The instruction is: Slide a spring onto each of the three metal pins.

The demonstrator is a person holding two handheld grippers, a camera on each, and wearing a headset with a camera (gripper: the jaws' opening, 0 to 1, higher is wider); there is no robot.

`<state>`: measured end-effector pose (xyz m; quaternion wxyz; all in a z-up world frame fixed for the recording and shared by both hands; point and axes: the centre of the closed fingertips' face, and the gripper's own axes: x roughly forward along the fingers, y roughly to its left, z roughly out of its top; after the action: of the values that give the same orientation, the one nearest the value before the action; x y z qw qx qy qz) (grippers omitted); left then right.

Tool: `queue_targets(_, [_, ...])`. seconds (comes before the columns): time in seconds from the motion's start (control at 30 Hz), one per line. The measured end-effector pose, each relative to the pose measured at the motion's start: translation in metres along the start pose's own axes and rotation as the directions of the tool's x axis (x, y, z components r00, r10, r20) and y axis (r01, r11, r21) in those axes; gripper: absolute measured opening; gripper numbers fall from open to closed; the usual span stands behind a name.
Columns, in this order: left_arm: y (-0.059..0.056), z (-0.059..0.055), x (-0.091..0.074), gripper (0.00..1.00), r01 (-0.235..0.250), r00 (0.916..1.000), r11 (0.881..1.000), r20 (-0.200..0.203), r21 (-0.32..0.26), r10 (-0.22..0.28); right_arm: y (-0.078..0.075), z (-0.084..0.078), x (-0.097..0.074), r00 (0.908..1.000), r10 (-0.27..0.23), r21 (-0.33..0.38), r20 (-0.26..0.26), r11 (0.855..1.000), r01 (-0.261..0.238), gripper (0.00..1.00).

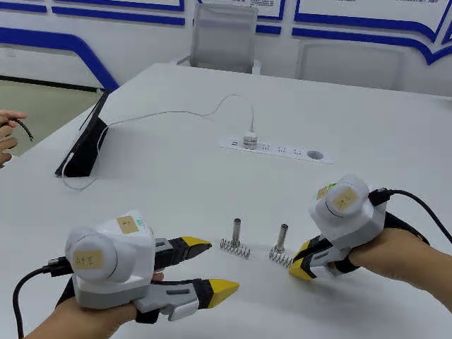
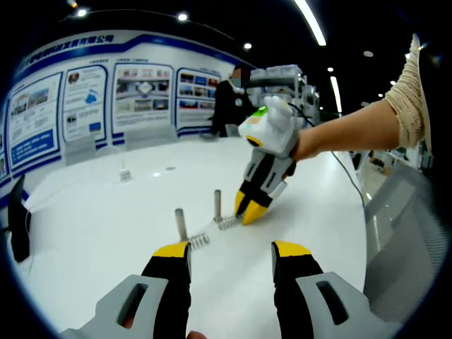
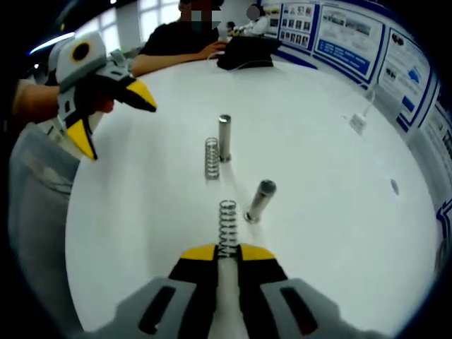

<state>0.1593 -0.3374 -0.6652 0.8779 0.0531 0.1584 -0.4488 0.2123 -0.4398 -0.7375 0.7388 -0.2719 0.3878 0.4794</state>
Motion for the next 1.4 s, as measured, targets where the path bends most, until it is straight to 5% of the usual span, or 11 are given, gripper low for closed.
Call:
queue_targets(0.77, [-0.015, 0.004, 0.011, 0.45, 0.049, 0.9987, 0.998, -0.020, 0.049, -0.048, 0.026, 0.012, -0.031, 0.9995, 0.024, -0.092, 0.020, 0.996, -0.022, 0.12])
queue_targets(1.4, [-0.027, 0.008, 0.018, 0.42, 0.100, 0.9947, 0.991, -0.032, 0.092, -0.098, 0.062, 0.034, -0.051, 0.9951, 0.098, -0.239, 0.012, 0.967, -0.092, 0.12])
